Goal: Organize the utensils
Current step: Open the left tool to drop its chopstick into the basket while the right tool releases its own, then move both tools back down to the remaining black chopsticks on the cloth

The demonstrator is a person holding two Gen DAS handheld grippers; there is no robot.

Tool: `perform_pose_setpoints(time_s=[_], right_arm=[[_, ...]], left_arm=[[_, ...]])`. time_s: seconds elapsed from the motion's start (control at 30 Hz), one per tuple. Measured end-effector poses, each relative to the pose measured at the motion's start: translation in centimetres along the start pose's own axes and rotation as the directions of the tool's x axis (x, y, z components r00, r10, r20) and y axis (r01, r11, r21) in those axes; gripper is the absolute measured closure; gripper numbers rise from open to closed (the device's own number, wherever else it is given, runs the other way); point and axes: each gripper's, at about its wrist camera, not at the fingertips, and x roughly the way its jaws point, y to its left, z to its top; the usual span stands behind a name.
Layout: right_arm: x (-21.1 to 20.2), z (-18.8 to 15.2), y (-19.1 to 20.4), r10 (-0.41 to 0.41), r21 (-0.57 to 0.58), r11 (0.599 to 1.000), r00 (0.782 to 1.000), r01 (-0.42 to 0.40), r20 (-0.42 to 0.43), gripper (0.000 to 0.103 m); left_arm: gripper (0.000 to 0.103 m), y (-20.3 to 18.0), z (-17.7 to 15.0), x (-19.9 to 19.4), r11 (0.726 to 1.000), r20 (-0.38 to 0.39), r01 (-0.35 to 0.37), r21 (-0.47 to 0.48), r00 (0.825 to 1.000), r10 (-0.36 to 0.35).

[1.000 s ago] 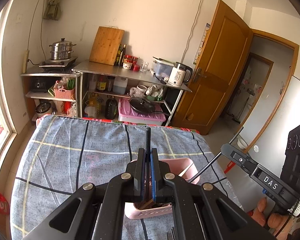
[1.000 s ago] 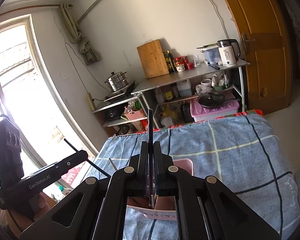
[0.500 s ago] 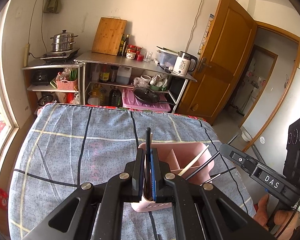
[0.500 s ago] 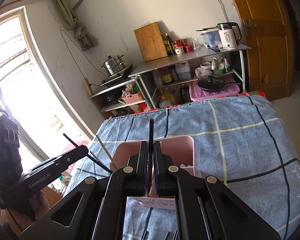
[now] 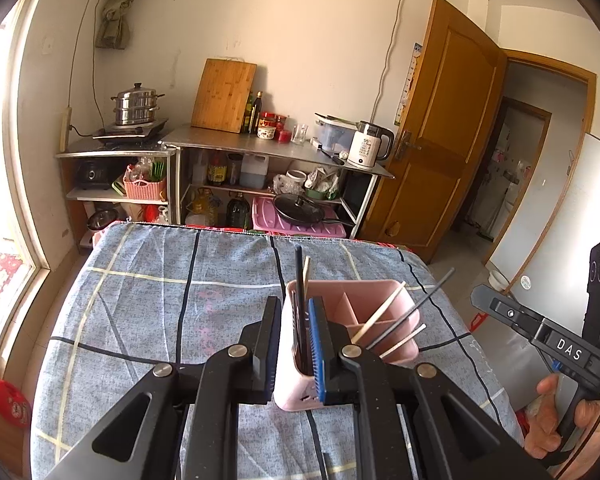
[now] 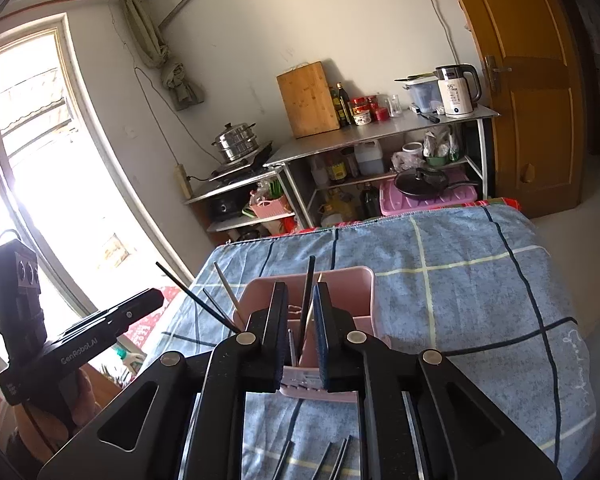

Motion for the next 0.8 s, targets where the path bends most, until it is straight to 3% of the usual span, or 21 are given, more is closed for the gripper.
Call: perform_pose_setpoints(time_s=[0.43,0.8], right_arm=[[-5.7,-5.3,0.7,-0.004,-0.032,0.999,1.0,0.005,0.023,0.09],[-8.8,-10.4,0.6,-0.016,-0.034,0.999,1.0,0.016,-0.007,0.09]], left_arm=[[0.09,-1.7,-6.4,-5.4,0.999,0.028,0.011,0.03,1.0,-0.011],[0.09,-2.7,-12.8,-7.7,0.999,-0.014,0.023,0.036,1.0,-0.023]])
